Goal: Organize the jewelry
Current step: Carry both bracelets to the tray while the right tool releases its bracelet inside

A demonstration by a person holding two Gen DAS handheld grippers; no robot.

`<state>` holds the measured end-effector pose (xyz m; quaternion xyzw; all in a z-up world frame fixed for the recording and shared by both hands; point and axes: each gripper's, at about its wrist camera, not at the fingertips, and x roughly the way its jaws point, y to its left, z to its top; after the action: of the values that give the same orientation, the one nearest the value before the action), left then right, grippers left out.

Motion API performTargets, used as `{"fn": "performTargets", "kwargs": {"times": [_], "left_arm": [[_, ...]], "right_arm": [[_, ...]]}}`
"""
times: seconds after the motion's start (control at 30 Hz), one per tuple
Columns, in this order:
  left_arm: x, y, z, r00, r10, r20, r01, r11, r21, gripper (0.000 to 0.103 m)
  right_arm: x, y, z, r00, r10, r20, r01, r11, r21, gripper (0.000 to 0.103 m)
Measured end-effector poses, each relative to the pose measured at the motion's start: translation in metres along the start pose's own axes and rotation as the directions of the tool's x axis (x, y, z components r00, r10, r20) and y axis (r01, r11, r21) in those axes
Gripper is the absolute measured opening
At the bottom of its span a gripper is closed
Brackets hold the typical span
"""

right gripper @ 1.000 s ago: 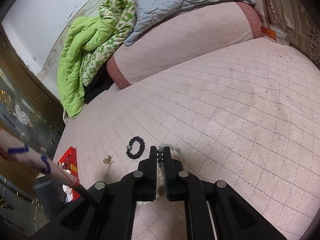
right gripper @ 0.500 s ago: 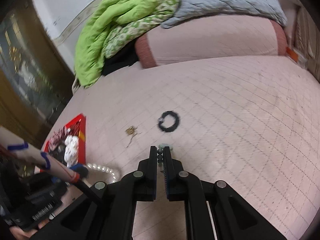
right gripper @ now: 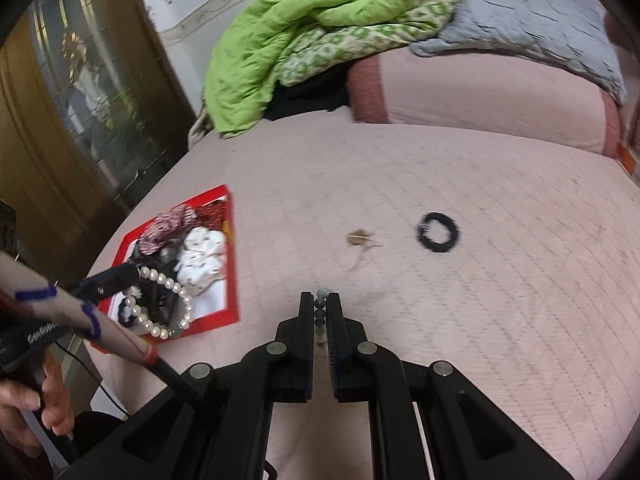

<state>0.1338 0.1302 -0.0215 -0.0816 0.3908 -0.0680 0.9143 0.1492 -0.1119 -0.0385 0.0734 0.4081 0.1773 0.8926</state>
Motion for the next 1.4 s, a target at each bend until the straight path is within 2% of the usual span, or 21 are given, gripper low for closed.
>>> {"fn": "performTargets", "kwargs": {"times": [0.33,0.57,0.8,0.97,1.13,1.23,1.4], "left_arm": [[-0.017,0.068,-0.005,0.994,0.097,0.05,-0.092,0.991,-0.101,0.009],[-0.008,0.108,-0.013,0.993,0.106,0.053,-0.093,0.973,-0.21,0.009],[0.008,0.123,-0.03,0.988,0.147,0.044,-0.133,0.963,-0.235,0.009],[0.007,0.14,-0.036,0.979,0.193,0.067,-0.169,0.949,-0.264,0.009],[0.001,0.148,-0.039,0.971,0.221,0.088,-0.191,0.945,-0.267,0.009],[-0.01,0.154,-0.04,0.968,0.205,0.145,-0.155,0.942,-0.296,0.009],[-0.025,0.139,-0.035,0.952,0.186,0.244,-0.131,0.965,-0.226,0.009]], "right_arm": [[0.015,0.06,0.002,0.998,0.044,-0.037,-0.048,0.994,-0.093,0.006],[0.022,0.088,0.013,0.996,0.078,-0.051,-0.084,0.99,-0.117,0.006],[0.039,0.121,0.022,0.982,0.163,-0.09,-0.173,0.978,-0.113,0.007],[0.06,0.144,0.023,0.969,0.211,-0.131,-0.224,0.97,-0.095,0.007],[0.081,0.155,0.024,0.962,0.223,-0.158,-0.237,0.969,-0.071,0.007],[0.094,0.153,0.018,0.962,0.205,-0.181,-0.218,0.975,-0.053,0.007],[0.109,0.149,0.008,0.961,0.177,-0.211,-0.189,0.981,-0.038,0.007]]}}
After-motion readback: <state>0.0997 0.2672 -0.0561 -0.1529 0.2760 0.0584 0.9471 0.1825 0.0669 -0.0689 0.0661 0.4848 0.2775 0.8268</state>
